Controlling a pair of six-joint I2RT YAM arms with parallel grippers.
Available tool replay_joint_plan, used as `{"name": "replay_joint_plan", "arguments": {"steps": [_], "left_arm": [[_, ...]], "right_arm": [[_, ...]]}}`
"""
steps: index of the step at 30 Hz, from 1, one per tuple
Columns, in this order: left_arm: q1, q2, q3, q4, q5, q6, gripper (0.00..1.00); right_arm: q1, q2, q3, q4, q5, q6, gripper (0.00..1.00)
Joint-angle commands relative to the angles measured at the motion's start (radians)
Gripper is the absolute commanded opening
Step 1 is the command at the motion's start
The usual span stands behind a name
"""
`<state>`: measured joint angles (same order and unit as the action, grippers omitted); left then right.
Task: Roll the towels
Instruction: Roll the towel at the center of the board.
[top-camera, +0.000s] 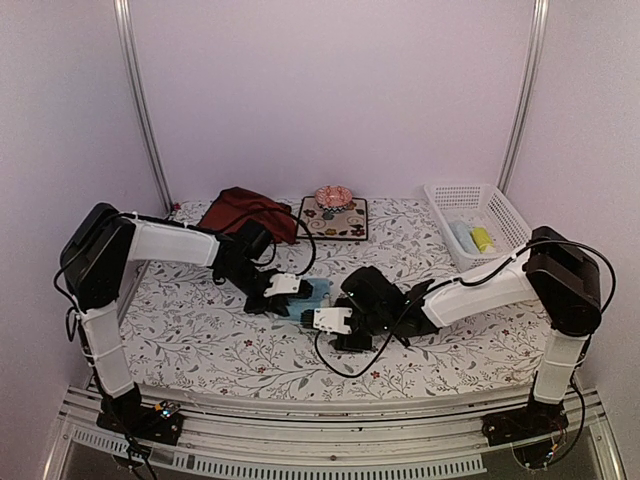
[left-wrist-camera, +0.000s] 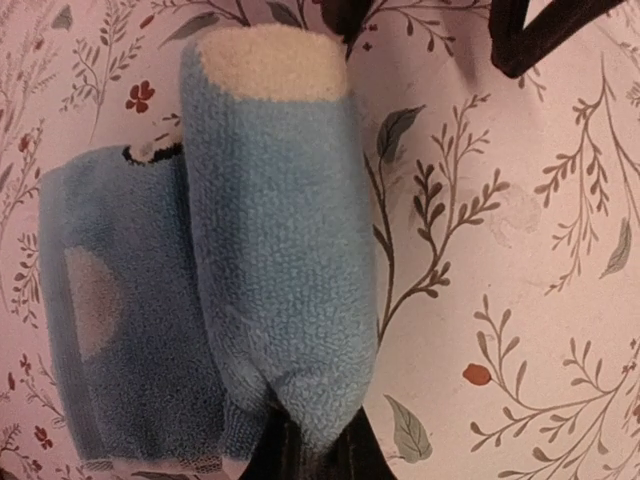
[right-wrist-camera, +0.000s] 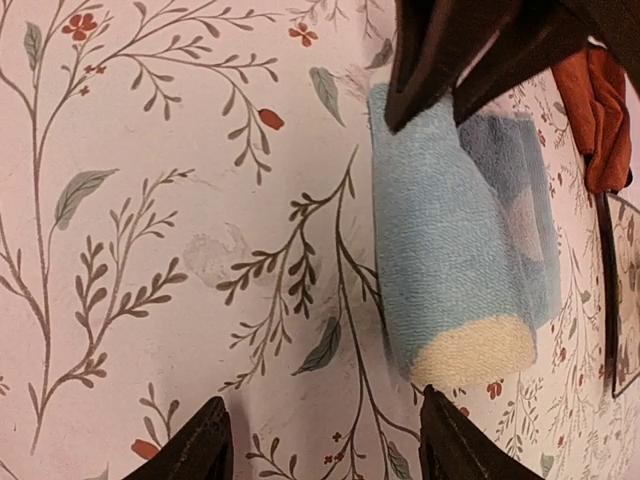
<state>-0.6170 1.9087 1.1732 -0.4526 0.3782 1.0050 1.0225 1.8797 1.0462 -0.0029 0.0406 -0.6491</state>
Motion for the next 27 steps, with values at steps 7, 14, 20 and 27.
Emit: {"name": "replay_joint_plan", "arguments": {"steps": [7, 14, 20, 27], "left_arm": [[0.080, 0.124, 0.084, -0.225, 0.146, -0.051, 0.00], [0.093, 0.177, 0.162, -0.314, 0.179, -0.044, 0.00], [0.107, 0.230, 0.219, -0.366, 0.195, -0.040, 0.00], [0.109, 0.234, 0.218, -0.371, 0.183, -0.036, 0.00]], "right_arm": [[0.072, -0.009, -0.097, 0.381, 0.153, -0.227, 0.65], [0.094, 0.080, -0.054, 0.476, 0.202, -0.341, 0.70], [0.093, 0.156, 0.012, 0.478, 0.222, -0.391, 0.71], [0.054, 0.216, 0.042, 0.472, 0.275, -0.379, 0.71]]}}
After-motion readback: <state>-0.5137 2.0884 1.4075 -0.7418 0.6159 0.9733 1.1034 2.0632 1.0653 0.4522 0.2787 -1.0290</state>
